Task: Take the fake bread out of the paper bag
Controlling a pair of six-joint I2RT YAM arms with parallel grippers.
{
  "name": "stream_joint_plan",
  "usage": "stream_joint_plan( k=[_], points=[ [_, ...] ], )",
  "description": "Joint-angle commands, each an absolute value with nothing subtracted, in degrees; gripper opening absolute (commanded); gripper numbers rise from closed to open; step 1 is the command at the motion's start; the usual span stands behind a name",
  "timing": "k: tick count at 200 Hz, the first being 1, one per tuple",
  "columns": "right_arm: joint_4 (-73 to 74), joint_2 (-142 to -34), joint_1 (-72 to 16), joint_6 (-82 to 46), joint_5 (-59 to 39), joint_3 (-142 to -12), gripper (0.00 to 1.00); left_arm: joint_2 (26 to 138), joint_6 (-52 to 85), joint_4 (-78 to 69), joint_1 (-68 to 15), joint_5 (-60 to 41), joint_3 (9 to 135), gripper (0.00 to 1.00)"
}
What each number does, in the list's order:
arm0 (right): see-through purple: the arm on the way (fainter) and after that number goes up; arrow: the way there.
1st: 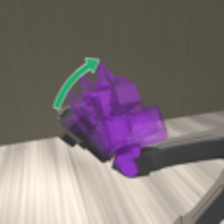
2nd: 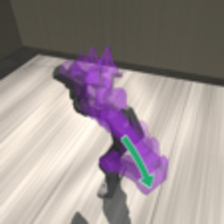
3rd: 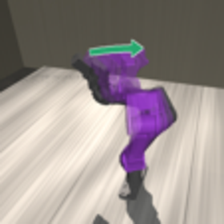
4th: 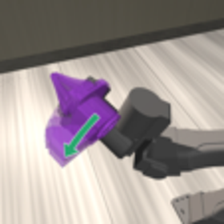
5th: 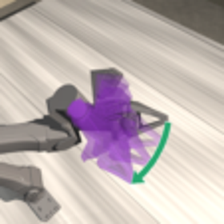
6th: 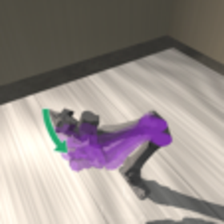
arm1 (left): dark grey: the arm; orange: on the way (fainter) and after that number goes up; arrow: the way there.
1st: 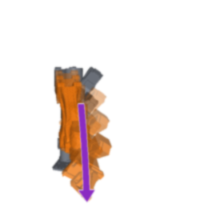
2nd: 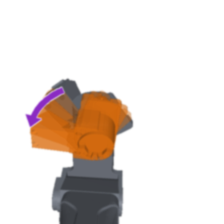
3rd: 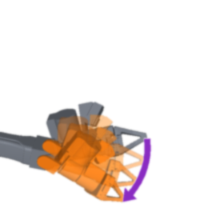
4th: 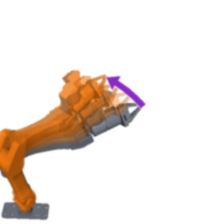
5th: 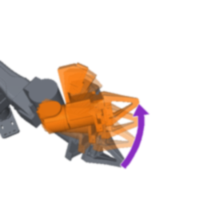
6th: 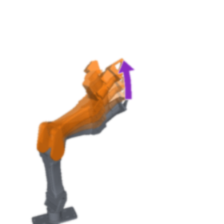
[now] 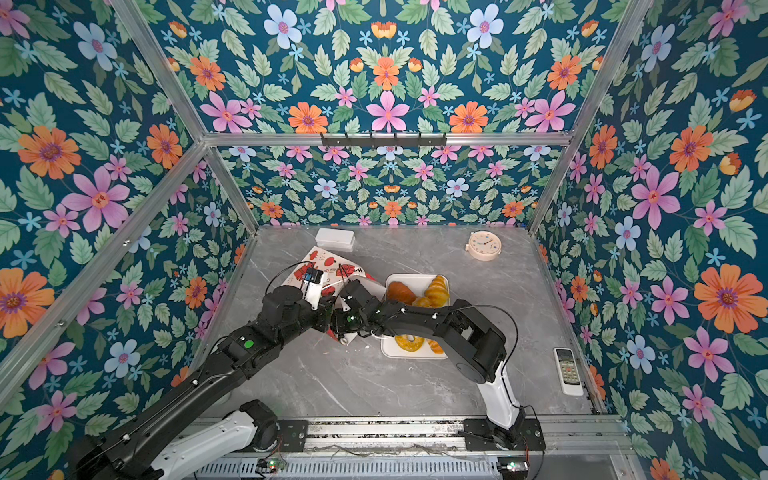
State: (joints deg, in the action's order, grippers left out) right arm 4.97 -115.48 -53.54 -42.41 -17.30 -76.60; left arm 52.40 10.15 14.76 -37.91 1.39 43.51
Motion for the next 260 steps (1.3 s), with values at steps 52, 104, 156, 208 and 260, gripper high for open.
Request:
stream_joint_plan(
  k=[52,104,156,208,260],
  points=[
    [7.62,-109.56,-53.08,-41.55,-13.95,-70.76,0.00,51.59,10.89,12.56,-37.97,0.96,42.72,0.00],
    [4.42,-102.00,-52.83,-40.55,-12.24,-64.77,0.00,51.90,10.55,13.00,-37.97,2.37,43.20,0.00],
    [0.13,-99.65,-52.40,-38.77,-13.83,-64.90,0.00,52.54,10.50,12.97,-37.95,2.45,43.35,0.00],
    [-1.78,-104.90,-52.44,-38.81,-19.62,-72.11,0.22,54.42,10.37,11.59,-37.97,0.78,43.73,0.00],
    [-5.71,-108.24,-51.90,-38.62,-22.92,-75.96,0.32,55.38,10.24,11.22,-37.97,-0.91,43.71,0.00]
  ],
)
